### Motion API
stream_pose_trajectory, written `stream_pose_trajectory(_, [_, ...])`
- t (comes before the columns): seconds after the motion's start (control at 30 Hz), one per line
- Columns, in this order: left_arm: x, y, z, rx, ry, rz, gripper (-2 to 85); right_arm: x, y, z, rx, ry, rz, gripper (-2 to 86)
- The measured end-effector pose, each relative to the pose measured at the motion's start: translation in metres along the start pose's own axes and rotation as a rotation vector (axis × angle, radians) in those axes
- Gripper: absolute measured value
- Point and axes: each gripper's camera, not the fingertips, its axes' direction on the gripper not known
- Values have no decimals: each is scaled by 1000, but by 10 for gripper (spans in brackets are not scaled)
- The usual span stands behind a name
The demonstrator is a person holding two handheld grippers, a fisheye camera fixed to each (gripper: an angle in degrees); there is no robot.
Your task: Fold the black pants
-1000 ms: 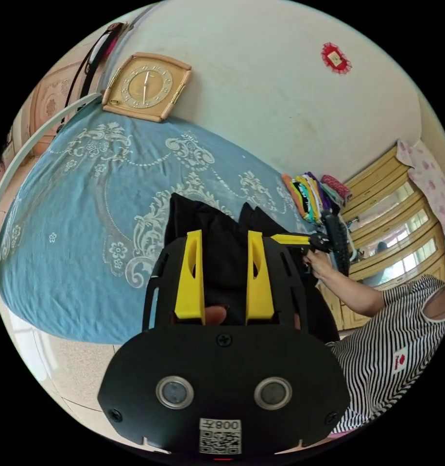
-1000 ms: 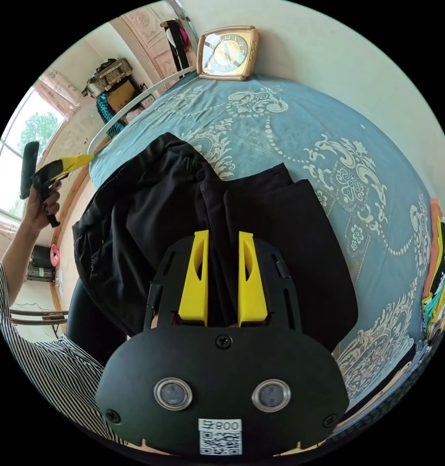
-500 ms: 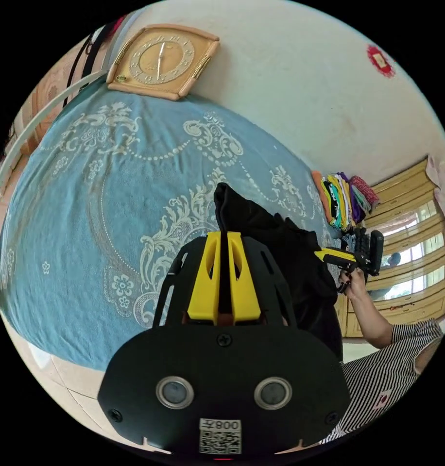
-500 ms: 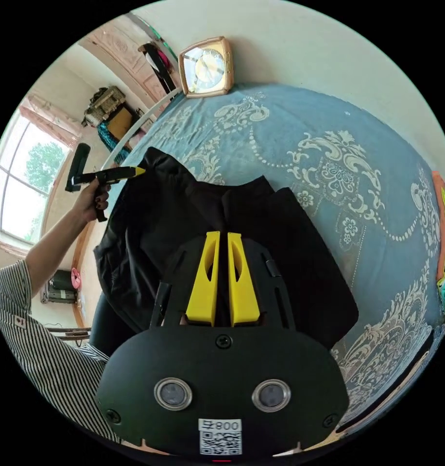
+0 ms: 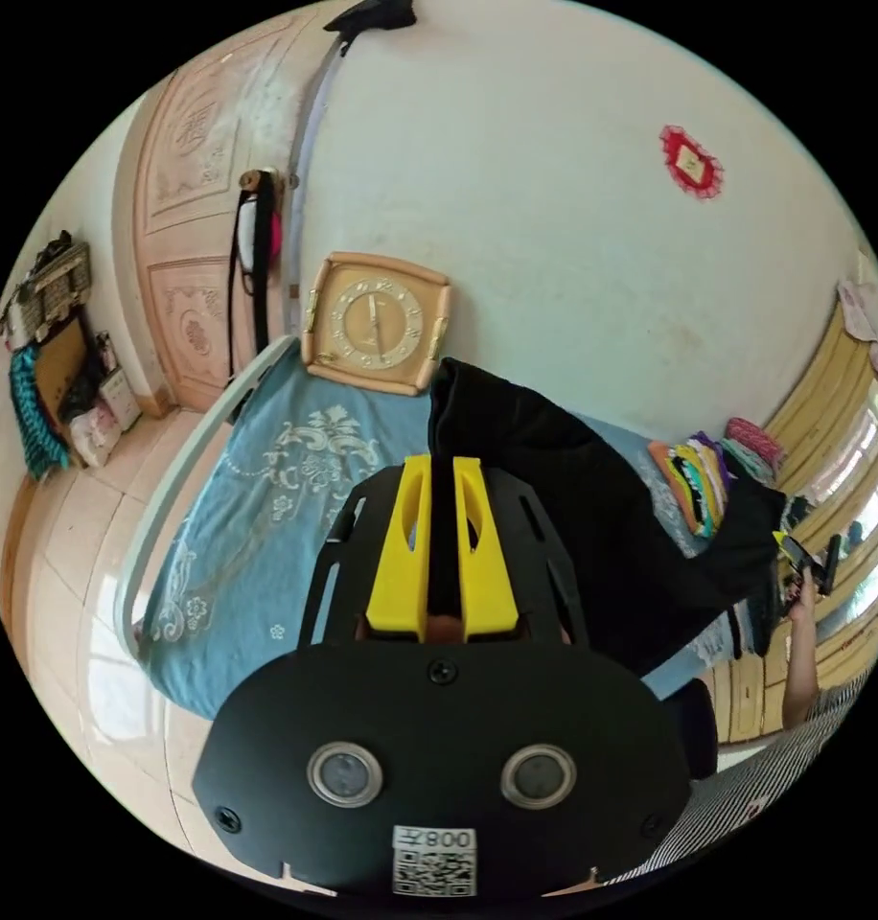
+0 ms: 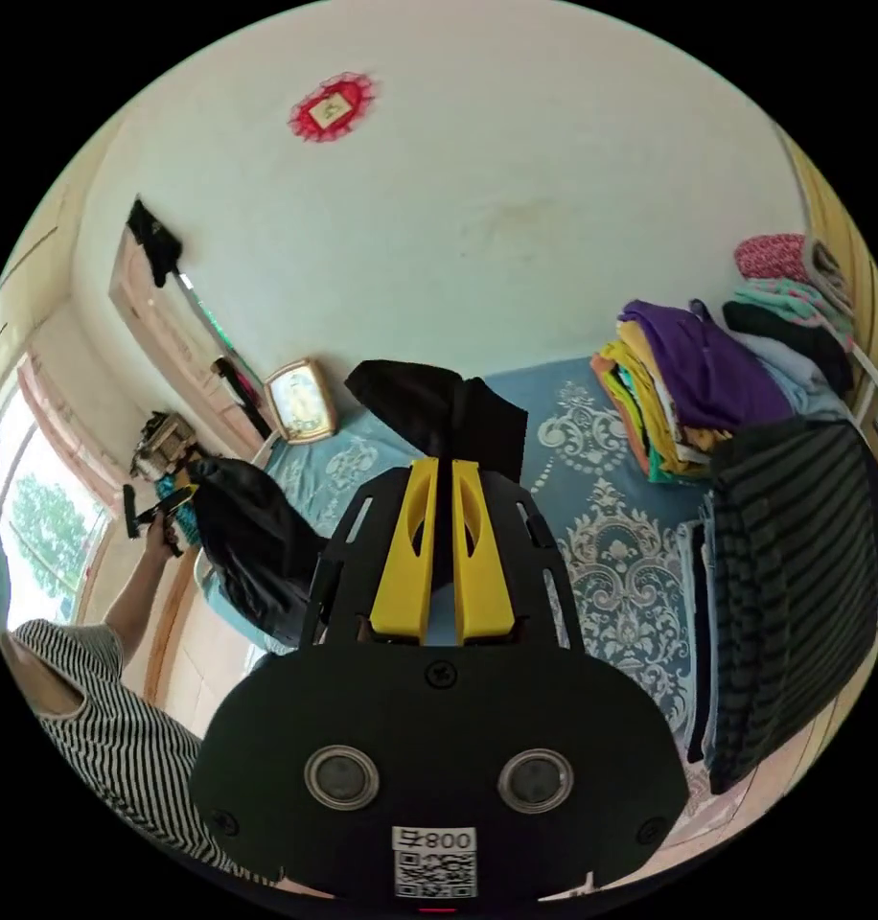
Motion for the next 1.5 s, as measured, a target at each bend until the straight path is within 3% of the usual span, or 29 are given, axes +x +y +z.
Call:
stream_pose_trajectory(0.13, [-13, 25, 43, -73, 155, -144, 58, 105, 24, 56, -156, -37, 342, 30])
stream_pose_trajectory(0.3, [40, 68, 97, -248, 327, -8, 81, 119, 77, 67, -206, -31, 343, 41])
stream_pose_trajectory(0.4, [79, 70, 124, -299, 355, 89, 89, 111, 73, 81, -250, -4, 271, 60])
stream_pose_trajectory(0.77, [235, 46, 207, -360, 363, 555, 115, 50, 22, 183, -476, 422, -305, 84])
stream_pose_trajectory(0.93, [290, 28, 257, -400, 332, 643, 113, 60, 23, 208, -538, 447, -305, 64])
stream_pose_trajectory(1.03, [320, 33, 294, -493, 195, 743, 100, 60, 23, 213, -552, 447, -312, 46])
stream_pose_trajectory(1.1, [334, 40, 302, -476, 87, 809, 61, 59, 23, 213, -570, 454, -333, 36])
stream_pose_trajectory(1.23, [342, 36, 284, -381, 110, 844, 21, 51, 4, 177, -486, 436, -358, 26])
stream_pose_trajectory(1.37, [350, 1, 262, -208, 78, 755, 19, 48, -63, 139, -346, 473, -370, 36])
stream_pose_trajectory(1.47, [347, -20, 267, -191, 55, 639, 39, 60, -128, 136, -315, 428, -274, 63])
stream_pose_trajectory(1.5, [340, -23, 267, -208, 129, 586, 58, 63, -137, 137, -311, 451, -253, 63])
